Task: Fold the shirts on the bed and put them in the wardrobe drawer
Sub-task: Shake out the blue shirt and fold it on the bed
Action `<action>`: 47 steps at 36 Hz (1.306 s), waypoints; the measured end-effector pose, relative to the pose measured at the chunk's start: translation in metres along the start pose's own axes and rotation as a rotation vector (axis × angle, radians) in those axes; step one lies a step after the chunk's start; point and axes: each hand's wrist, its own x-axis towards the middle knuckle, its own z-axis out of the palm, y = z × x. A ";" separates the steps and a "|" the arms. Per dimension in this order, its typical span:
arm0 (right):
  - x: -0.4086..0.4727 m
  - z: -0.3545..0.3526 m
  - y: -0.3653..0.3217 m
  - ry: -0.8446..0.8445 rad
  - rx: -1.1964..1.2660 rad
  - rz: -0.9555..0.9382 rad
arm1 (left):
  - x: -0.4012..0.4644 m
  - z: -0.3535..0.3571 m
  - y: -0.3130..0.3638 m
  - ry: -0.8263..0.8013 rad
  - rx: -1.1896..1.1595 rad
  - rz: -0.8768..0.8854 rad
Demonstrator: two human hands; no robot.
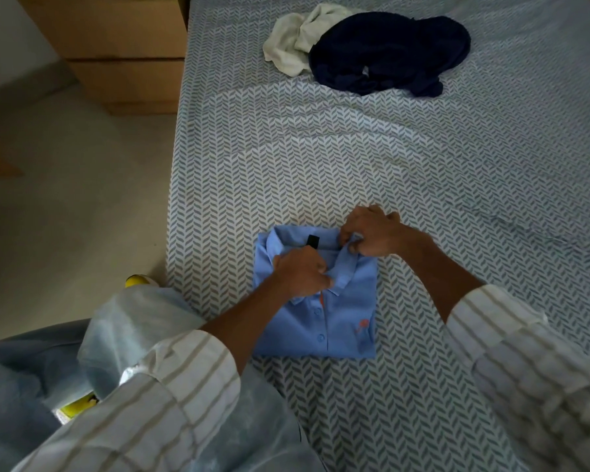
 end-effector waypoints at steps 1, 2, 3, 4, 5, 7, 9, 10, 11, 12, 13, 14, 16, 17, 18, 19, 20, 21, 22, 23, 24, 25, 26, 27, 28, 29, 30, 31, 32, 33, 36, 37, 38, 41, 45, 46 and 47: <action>-0.001 0.002 0.002 0.003 0.007 -0.006 | 0.000 0.001 -0.003 0.010 -0.017 -0.001; -0.004 0.003 0.003 -0.001 0.003 -0.010 | -0.003 0.000 -0.004 0.013 -0.016 -0.012; -0.006 0.006 0.005 -0.012 -0.004 -0.006 | -0.003 0.002 -0.005 0.020 -0.017 -0.007; -0.008 0.010 0.007 -0.014 -0.006 -0.009 | -0.005 0.003 -0.006 0.027 -0.035 0.003; -0.010 0.014 0.008 -0.001 0.016 -0.008 | -0.006 0.005 -0.007 0.050 -0.087 0.041; -0.010 0.027 0.011 0.105 0.133 0.001 | -0.009 0.007 -0.008 0.153 -0.264 0.091; -0.010 0.044 0.012 0.286 0.272 0.052 | -0.013 0.007 -0.015 0.369 -0.415 0.082; -0.010 0.052 0.014 0.374 0.355 0.106 | -0.017 0.003 -0.021 0.484 -0.446 0.086; -0.011 0.061 0.015 0.454 0.443 0.161 | -0.019 0.003 -0.029 0.578 -0.466 0.093; -0.015 0.070 0.015 0.528 0.518 0.206 | -0.023 0.002 -0.037 0.635 -0.458 0.077; -0.018 0.079 0.016 0.592 0.578 0.243 | -0.024 0.004 -0.048 0.676 -0.448 0.057; -0.022 0.088 0.015 0.634 0.629 0.277 | -0.028 0.004 -0.057 0.686 -0.432 0.016; -0.027 0.102 0.011 0.658 0.710 0.320 | -0.033 0.008 -0.073 0.666 -0.389 -0.052; -0.030 0.106 0.008 0.653 0.735 0.335 | -0.035 0.010 -0.080 0.650 -0.368 -0.062; -0.031 0.109 0.006 0.641 0.756 0.358 | -0.037 0.010 -0.084 0.638 -0.344 -0.065; -0.032 0.112 0.004 0.634 0.777 0.377 | -0.036 0.011 -0.089 0.628 -0.327 -0.066; -0.032 0.114 0.003 0.629 0.801 0.394 | -0.035 0.011 -0.091 0.613 -0.320 -0.076; -0.033 0.115 0.001 0.624 0.832 0.408 | -0.032 0.010 -0.094 0.601 -0.320 -0.085; -0.033 0.115 0.001 0.616 0.867 0.415 | -0.030 0.008 -0.094 0.593 -0.317 -0.090; -0.032 0.114 0.000 0.600 0.897 0.415 | -0.026 0.006 -0.094 0.585 -0.324 -0.091; -0.031 0.111 0.000 0.585 0.913 0.409 | -0.023 0.002 -0.092 0.570 -0.329 -0.093; -0.028 0.108 0.001 0.575 0.901 0.405 | -0.018 -0.001 -0.092 0.558 -0.334 -0.090; -0.026 0.104 0.002 0.567 0.885 0.402 | -0.012 -0.005 -0.091 0.543 -0.321 -0.093; -0.023 0.099 0.004 0.564 0.882 0.404 | -0.006 -0.009 -0.089 0.524 -0.296 -0.105; -0.020 0.095 0.006 0.572 0.895 0.405 | -0.001 -0.013 -0.087 0.503 -0.265 -0.132; -0.018 0.093 0.008 0.590 0.912 0.404 | 0.004 -0.017 -0.084 0.485 -0.243 -0.157; -0.016 0.091 0.010 0.608 0.924 0.401 | 0.007 -0.021 -0.081 0.466 -0.238 -0.179; -0.014 0.090 0.011 0.616 0.919 0.402 | 0.010 -0.023 -0.079 0.450 -0.243 -0.202; -0.013 0.090 0.011 0.612 0.893 0.407 | 0.012 -0.024 -0.076 0.448 -0.246 -0.228; -0.013 0.090 0.011 0.600 0.862 0.410 | 0.013 -0.024 -0.075 0.457 -0.251 -0.253; -0.014 0.096 0.010 0.630 0.796 0.432 | 0.012 -0.021 -0.073 0.514 -0.300 -0.263; -0.017 0.099 0.009 0.695 0.738 0.418 | 0.007 -0.018 -0.072 0.562 -0.304 -0.238; -0.021 0.103 0.006 0.768 0.648 0.388 | 0.002 -0.013 -0.073 0.626 -0.261 -0.187; -0.045 0.116 -0.015 0.879 0.444 0.170 | -0.023 0.006 -0.069 0.749 -0.039 0.096; -0.080 0.137 -0.040 0.731 0.432 -0.288 | -0.062 0.029 -0.062 0.463 -0.067 0.442; -0.083 0.143 -0.041 0.676 0.433 -0.346 | -0.068 0.036 -0.061 0.376 -0.016 0.481; -0.086 0.149 -0.042 0.624 0.447 -0.378 | -0.072 0.043 -0.065 0.293 0.022 0.483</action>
